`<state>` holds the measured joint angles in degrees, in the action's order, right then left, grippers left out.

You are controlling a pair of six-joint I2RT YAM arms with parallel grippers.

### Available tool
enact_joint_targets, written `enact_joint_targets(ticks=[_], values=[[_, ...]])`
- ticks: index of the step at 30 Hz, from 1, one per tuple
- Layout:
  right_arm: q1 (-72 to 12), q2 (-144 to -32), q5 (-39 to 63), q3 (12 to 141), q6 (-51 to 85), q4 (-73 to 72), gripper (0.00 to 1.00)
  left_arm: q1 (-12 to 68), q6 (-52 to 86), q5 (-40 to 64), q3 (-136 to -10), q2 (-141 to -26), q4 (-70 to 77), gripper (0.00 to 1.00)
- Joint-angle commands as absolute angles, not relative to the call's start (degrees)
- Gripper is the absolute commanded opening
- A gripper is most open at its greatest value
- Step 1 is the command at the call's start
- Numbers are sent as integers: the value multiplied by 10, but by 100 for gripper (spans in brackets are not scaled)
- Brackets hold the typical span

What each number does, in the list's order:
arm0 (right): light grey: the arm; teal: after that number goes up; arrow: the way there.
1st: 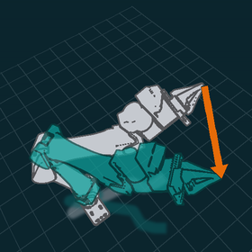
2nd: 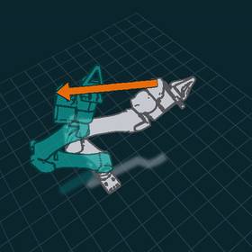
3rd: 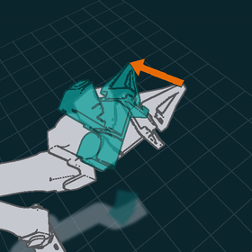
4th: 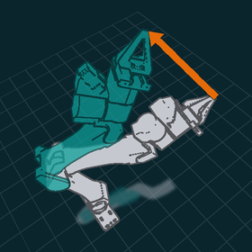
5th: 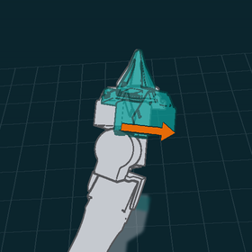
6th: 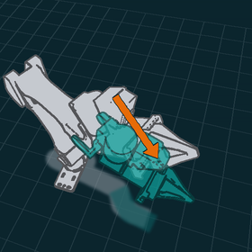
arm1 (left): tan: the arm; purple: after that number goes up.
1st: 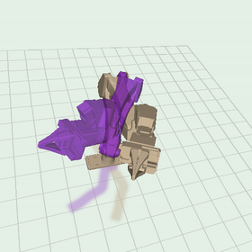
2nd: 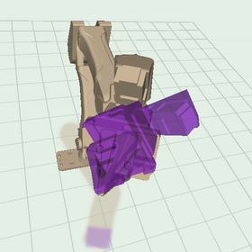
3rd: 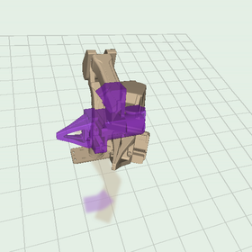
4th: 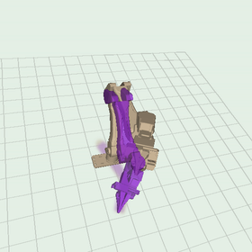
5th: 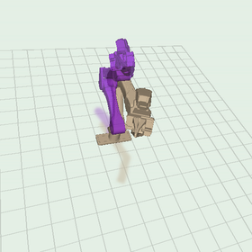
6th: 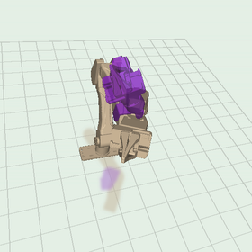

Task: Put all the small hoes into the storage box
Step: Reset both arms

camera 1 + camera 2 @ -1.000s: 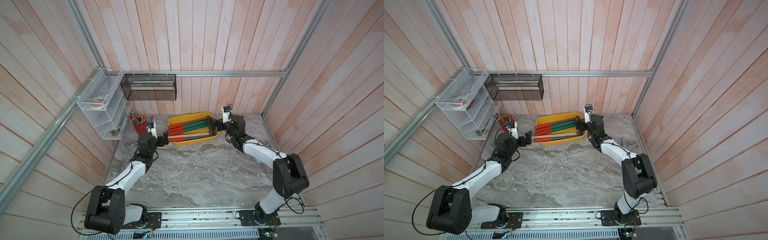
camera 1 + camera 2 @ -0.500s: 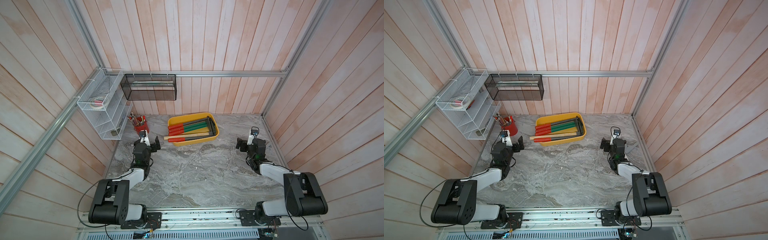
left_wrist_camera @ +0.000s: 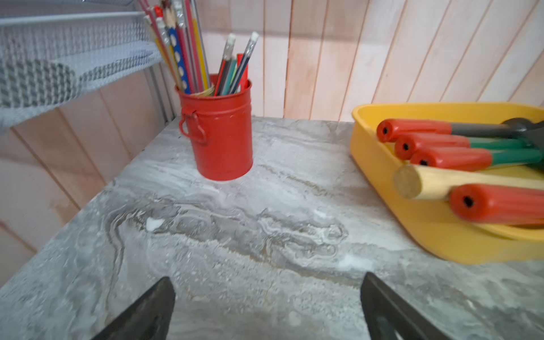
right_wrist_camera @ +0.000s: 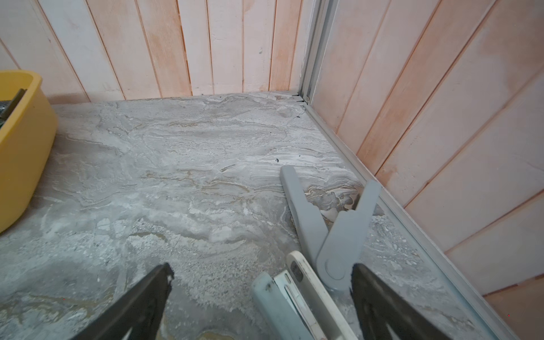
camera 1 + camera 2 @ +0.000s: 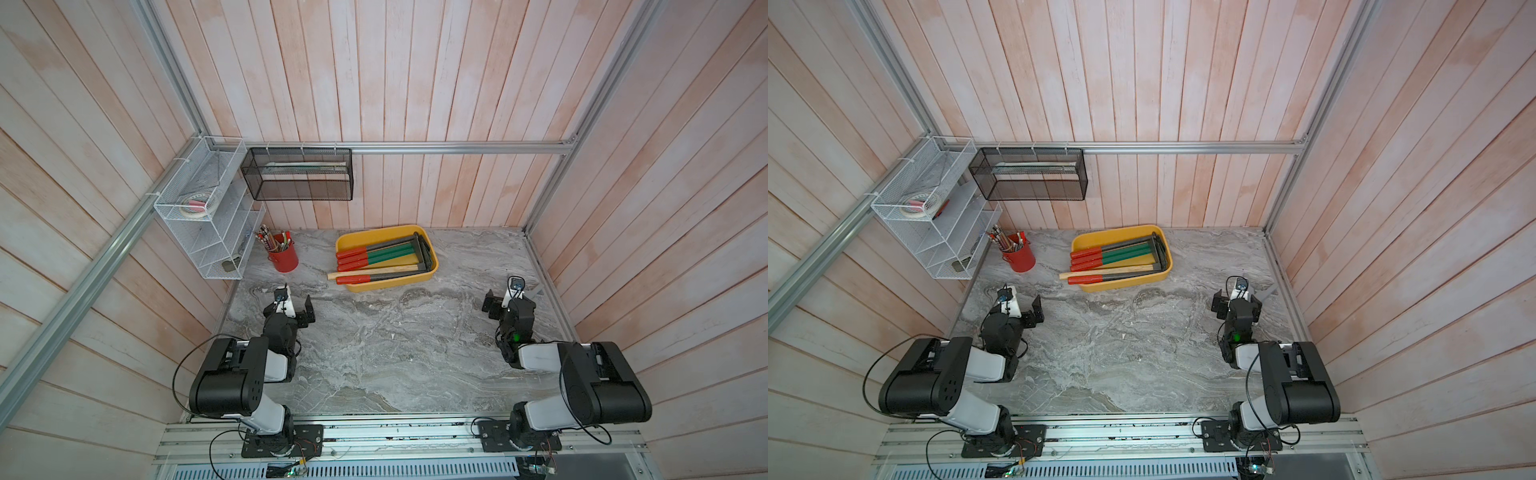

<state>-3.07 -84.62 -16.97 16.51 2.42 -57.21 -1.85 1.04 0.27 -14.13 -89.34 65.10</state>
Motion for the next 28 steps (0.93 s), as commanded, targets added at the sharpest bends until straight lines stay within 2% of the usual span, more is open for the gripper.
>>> enact_joint_targets(ticks=[1,3,6,8,23,28], values=[[-20,-879,-160,137,14,-738,98,-26,3,62,-159,-897,667,100],[-11,-875,-147,128,29,-721,98,-26,2,63,-161,-891,656,100],[-7,-903,-137,110,24,-803,98,-26,11,41,-160,-894,664,100],[-5,-893,-134,118,29,-770,98,-27,15,28,-155,-897,676,100],[-3,-897,-132,114,29,-783,98,-25,12,26,-160,-897,667,100],[-3,-897,-132,114,29,-784,98,-25,-4,75,-146,-894,689,100]])
